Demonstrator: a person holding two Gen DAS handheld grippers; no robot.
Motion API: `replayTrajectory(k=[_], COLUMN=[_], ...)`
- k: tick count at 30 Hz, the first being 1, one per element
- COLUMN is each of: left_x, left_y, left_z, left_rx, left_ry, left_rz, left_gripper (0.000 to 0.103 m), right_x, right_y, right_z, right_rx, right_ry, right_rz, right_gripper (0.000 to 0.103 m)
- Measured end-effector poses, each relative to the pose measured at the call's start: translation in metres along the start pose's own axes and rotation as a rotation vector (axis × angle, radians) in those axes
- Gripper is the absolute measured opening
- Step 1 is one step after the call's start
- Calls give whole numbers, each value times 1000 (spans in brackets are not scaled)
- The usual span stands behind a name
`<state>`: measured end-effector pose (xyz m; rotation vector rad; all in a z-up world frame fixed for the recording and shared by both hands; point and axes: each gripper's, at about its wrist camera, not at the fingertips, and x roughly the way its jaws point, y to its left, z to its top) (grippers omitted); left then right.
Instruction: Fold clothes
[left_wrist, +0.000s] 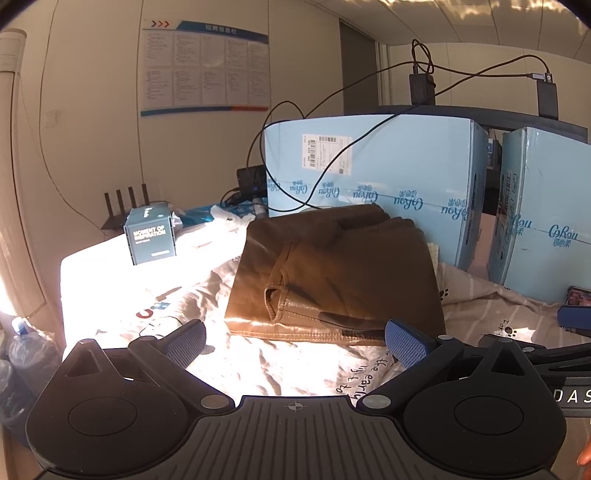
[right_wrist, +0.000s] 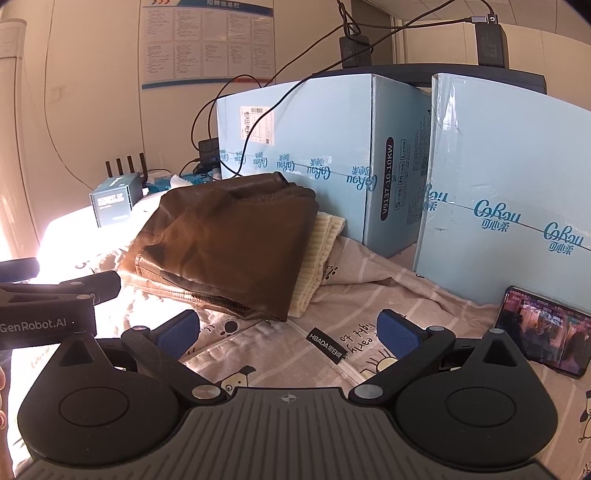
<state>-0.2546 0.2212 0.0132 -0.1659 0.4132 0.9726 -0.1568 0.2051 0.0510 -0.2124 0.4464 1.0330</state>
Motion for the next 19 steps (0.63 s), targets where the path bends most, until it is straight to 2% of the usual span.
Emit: replayTrajectory(k=[19], left_x=[1], left_y=[-1], left_z=[-3], left_rx=[4], left_ry=[1], left_rz=[-3], left_gripper=[103], right_x=[1], right_y=[0], right_z=[-1], right_rx=[-5], right_ry=[2], right_rz=[-5], right_gripper=[103])
